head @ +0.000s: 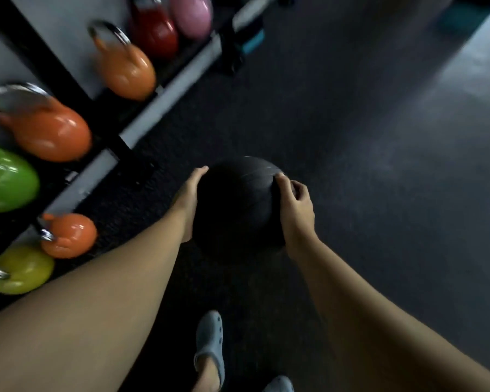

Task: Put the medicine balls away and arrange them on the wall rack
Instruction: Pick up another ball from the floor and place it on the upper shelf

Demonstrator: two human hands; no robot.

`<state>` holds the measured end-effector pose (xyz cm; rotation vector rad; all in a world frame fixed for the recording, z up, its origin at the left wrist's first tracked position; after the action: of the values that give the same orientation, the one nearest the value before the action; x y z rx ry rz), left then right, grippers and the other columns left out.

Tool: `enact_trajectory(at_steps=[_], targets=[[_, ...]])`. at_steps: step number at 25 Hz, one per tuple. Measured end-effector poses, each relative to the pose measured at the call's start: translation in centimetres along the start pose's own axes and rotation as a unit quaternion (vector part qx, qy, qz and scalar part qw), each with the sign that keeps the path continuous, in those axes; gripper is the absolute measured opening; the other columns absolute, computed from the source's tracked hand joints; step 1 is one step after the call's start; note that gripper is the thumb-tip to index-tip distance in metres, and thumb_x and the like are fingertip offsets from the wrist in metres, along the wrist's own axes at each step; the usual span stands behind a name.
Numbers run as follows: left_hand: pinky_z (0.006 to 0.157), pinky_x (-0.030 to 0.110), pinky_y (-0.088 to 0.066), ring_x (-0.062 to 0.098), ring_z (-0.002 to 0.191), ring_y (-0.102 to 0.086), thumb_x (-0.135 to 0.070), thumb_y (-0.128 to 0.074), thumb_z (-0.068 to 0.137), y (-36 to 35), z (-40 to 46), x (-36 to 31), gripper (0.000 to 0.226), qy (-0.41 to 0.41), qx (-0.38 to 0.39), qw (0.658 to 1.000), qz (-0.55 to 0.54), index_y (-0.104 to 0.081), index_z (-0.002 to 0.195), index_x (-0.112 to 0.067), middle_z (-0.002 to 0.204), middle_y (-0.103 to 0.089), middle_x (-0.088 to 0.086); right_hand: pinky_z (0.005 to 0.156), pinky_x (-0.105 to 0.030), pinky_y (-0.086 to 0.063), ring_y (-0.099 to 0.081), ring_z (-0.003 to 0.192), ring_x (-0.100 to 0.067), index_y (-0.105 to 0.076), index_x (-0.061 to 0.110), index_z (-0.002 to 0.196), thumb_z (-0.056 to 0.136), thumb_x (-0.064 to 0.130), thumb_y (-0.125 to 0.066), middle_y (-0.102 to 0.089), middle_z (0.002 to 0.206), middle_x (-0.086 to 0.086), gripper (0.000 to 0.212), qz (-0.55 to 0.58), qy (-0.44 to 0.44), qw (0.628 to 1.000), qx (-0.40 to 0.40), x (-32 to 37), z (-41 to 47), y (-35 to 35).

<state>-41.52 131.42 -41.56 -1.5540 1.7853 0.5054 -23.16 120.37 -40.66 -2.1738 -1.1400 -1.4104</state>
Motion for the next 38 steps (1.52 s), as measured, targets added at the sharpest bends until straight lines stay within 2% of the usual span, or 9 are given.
enact_trajectory(at_steps=[3,4,8,10,14,18,22,30,38], targets=[[0.077,0.03,-0.064,0.019,0.097,-0.081,-0.054,-0.057,0.099,1.6,-7.5,-12.6,0.044,-0.119,0.006,0.989,-0.092,-0.088,0.1,-0.023,0.103,-0.086,0.003,0.09,-0.037,-0.053,-0.066,0.106,-0.014,-0.066,0.037,0.119,0.068,0.08,-0.056,-0.07,0.108,0.012,0.068,0.017,0.111,0.993,0.038,14.7,-3.9,-3.8],[0.077,0.03,-0.064,0.02,0.094,-0.081,-0.052,-0.058,0.099,2.7,-10.5,-16.9,0.042,-0.164,-0.005,0.979,-0.117,-0.087,0.098,-0.021,0.102,-0.085,0.004,0.089,-0.035,-0.052,-0.066,0.104,-0.014,-0.068,0.036,0.117,0.07,0.078,-0.058,-0.071,0.105,0.013,0.063,0.025,0.151,0.987,0.057,19.8,-6.0,-5.5],[0.119,0.049,-0.048,0.035,0.125,-0.068,-0.046,-0.064,0.096,9.7,-22.8,-32.7,0.04,-0.318,-0.095,0.926,-0.179,-0.077,0.116,-0.014,0.133,-0.074,0.016,0.101,-0.038,-0.052,-0.068,0.11,-0.019,-0.072,0.029,0.119,0.08,0.065,-0.067,-0.075,0.111,0.003,0.053,0.068,0.285,0.945,0.142,37.6,-15.8,-13.1],[0.12,0.054,-0.047,0.036,0.13,-0.068,-0.052,-0.071,0.085,13.8,-29.7,-39.3,0.061,-0.382,-0.151,0.892,-0.188,-0.074,0.128,-0.009,0.142,-0.071,0.017,0.104,-0.04,-0.051,-0.068,0.113,-0.02,-0.073,0.027,0.118,0.081,0.062,-0.069,-0.076,0.115,0.001,0.051,0.104,0.337,0.917,0.186,45.0,-21.1,-17.2],[0.113,0.051,-0.053,0.037,0.119,-0.074,-0.063,-0.078,0.062,21.7,-44.8,-49.7,0.078,-0.483,-0.23,0.826,-0.177,-0.078,0.127,-0.02,0.126,-0.079,0.011,0.101,-0.043,-0.054,-0.069,0.107,-0.021,-0.074,0.026,0.111,0.077,0.063,-0.066,-0.076,0.11,0.0,0.051,0.194,0.402,0.848,0.286,56.9,-33.3,-24.6],[0.109,0.052,-0.057,0.037,0.116,-0.074,-0.066,-0.077,0.056,27.4,-59.7,-57.5,0.082,-0.59,-0.333,0.723,-0.133,-0.079,0.123,-0.02,0.125,-0.078,0.011,0.092,-0.04,-0.057,-0.069,0.108,-0.02,-0.072,0.032,0.112,0.078,0.064,-0.066,-0.074,0.112,0.005,0.047,0.284,0.435,0.762,0.386,66.3,-44.8,-31.0],[0.107,0.05,-0.058,0.034,0.114,-0.074,-0.067,-0.076,0.057,30.0,-68.8,-62.6,0.081,-0.655,-0.379,0.65,-0.065,-0.078,0.124,-0.021,0.124,-0.078,0.009,0.083,-0.035,-0.055,-0.066,0.105,-0.013,-0.067,0.046,0.104,0.079,0.067,-0.064,-0.068,0.113,0.011,0.033,0.343,0.445,0.694,0.45,72.3,-52.0,-35.2],[0.106,0.054,-0.057,0.033,0.113,-0.073,-0.065,-0.071,0.071,34.3,-70.5,-73.2,0.066,-0.701,-0.417,0.577,-0.045,-0.079,0.119,-0.02,0.122,-0.078,0.009,0.081,-0.035,-0.057,-0.068,0.105,-0.016,-0.069,0.031,0.117,0.089,0.059,-0.063,-0.07,0.115,0.003,0.041,0.382,0.49,0.616,0.484,84.3,-54.4,-43.8],[0.105,0.053,-0.058,0.033,0.116,-0.072,-0.068,-0.07,0.07,39.6,-66.9,-86.0,0.076,-0.748,-0.432,0.499,-0.072,-0.074,0.128,-0.02,0.126,-0.076,0.01,0.089,-0.04,-0.061,-0.071,0.103,-0.016,-0.07,0.031,0.118,0.08,0.066,-0.063,-0.073,0.113,0.0,0.052,0.397,0.529,0.547,0.514,96.9,-52.7,-55.4]])
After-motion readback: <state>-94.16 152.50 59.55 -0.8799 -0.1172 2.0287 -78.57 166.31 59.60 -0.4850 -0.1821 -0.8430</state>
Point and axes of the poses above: each hand's wrist, its own z-axis towards the middle knuckle, its own y-axis out of the back of the hand, x = y × z, the point moved 4 cm from there along z, towards the middle knuckle
